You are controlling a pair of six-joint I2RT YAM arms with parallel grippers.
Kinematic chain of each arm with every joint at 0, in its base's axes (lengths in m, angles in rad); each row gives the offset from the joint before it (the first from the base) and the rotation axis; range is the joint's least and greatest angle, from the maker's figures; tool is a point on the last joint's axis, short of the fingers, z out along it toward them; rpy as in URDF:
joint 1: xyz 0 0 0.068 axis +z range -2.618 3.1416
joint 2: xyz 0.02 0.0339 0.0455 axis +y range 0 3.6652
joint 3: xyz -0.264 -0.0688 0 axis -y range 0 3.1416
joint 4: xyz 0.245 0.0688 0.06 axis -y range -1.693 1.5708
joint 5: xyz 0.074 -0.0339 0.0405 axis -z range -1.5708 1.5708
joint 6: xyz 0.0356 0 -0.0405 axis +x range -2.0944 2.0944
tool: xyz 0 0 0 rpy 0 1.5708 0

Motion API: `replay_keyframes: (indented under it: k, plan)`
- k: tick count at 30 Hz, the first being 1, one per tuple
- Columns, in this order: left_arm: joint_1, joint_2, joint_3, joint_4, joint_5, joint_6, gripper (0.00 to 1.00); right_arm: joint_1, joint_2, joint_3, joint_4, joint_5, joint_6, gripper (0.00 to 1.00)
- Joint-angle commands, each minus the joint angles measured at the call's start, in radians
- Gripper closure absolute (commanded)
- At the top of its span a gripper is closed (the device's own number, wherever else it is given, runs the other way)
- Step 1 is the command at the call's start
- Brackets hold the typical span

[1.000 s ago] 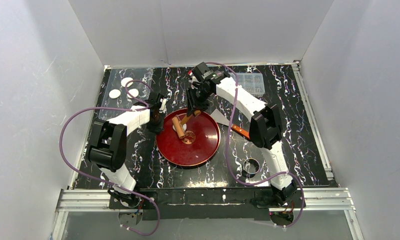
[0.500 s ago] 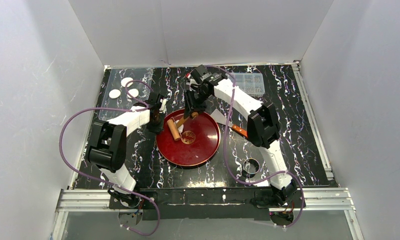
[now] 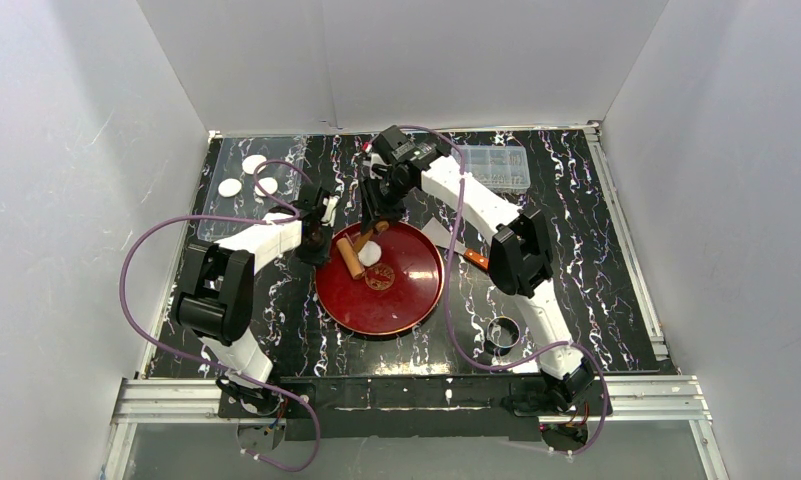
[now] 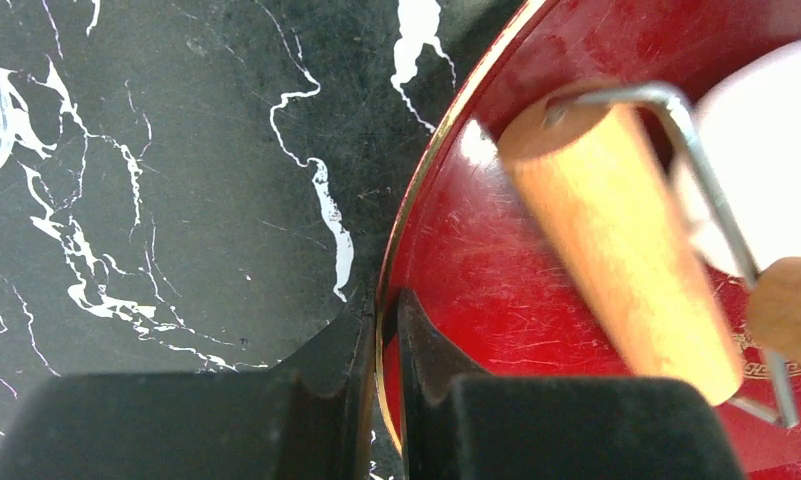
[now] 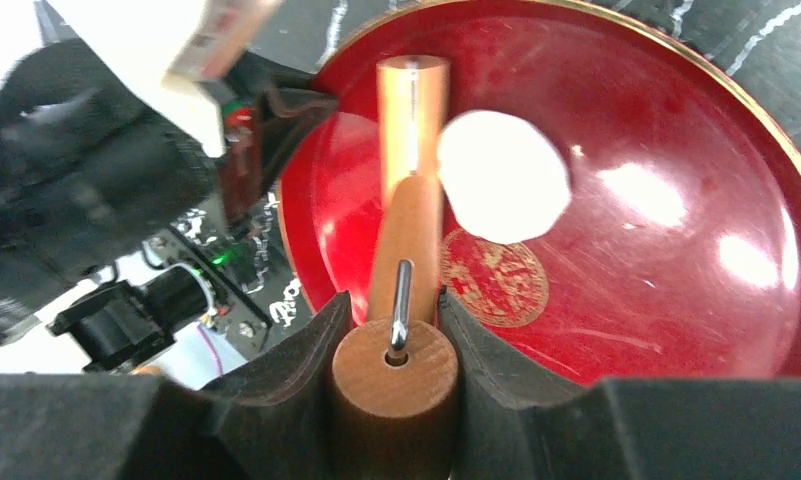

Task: Roll out the dumpling wrappers from the dough
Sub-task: Flatten out the dough on the work surface.

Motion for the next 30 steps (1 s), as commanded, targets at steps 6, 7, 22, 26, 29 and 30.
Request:
replay_keyframes:
  k: [6, 7, 22, 26, 29, 30]
  plan:
    - [-0.025, -0.008, -0.037, -0.029, -0.007, 0.02, 1.0, -0.047, -0.16, 0.019, 0.149, -0.27, 0.12, 0.99]
    - [-0.026, -0.008, -0.038, -0.028, -0.008, 0.02, 1.0, -0.055, -0.173, 0.0, 0.154, -0.263, 0.121, 0.99]
    - [-0.039, -0.019, -0.045, -0.018, -0.019, 0.037, 1.0, -0.088, -0.063, -0.109, -0.051, 0.031, -0.038, 0.99]
    - [-0.039, -0.011, -0.047, -0.016, -0.024, 0.038, 1.0, -0.1, -0.159, -0.275, 0.003, 0.069, -0.062, 0.99]
    - [-0.039, -0.008, -0.037, -0.018, -0.024, 0.041, 1.0, -0.12, -0.177, -0.288, -0.066, 0.059, -0.083, 0.99]
    - [-0.039, -0.007, -0.035, -0.019, -0.024, 0.043, 1.0, -0.125, -0.185, -0.286, -0.082, 0.052, -0.088, 0.99]
